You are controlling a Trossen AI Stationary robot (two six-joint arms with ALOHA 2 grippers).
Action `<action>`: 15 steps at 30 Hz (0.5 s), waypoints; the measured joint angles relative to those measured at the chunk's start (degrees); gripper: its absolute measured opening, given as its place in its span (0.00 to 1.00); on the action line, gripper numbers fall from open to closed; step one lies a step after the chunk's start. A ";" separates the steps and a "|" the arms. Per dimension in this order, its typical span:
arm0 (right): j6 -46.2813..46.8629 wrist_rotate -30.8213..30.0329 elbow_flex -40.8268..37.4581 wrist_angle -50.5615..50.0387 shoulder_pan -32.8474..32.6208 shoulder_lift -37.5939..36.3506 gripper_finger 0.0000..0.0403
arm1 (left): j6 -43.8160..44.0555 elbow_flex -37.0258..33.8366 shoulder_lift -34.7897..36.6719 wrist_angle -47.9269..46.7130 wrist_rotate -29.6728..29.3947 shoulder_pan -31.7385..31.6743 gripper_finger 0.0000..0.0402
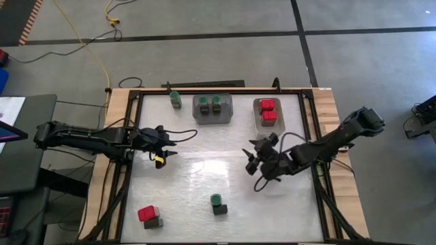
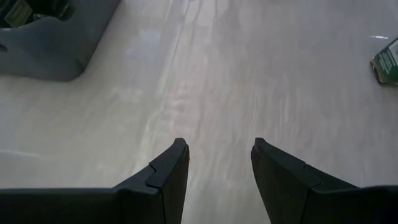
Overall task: Sort spices by type
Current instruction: Move the bottom left red seasoning can to the center of the table
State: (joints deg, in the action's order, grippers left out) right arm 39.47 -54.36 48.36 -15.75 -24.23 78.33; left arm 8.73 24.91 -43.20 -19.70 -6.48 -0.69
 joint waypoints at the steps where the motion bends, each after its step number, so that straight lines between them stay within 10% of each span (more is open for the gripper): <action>1: 1.31 -0.01 0.03 0.39 -0.04 1.10 0.61 | 0.54 0.00 0.00 -0.07 0.00 0.02 0.42; 15: 0.82 0.18 0.07 0.96 -0.62 2.37 0.61 | 3.95 -0.01 -0.01 -0.49 -2.48 0.02 0.67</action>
State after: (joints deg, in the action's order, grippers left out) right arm 40.29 -54.18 48.42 -14.79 -24.85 80.70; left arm 12.68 24.90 -43.21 -20.19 -8.96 -0.67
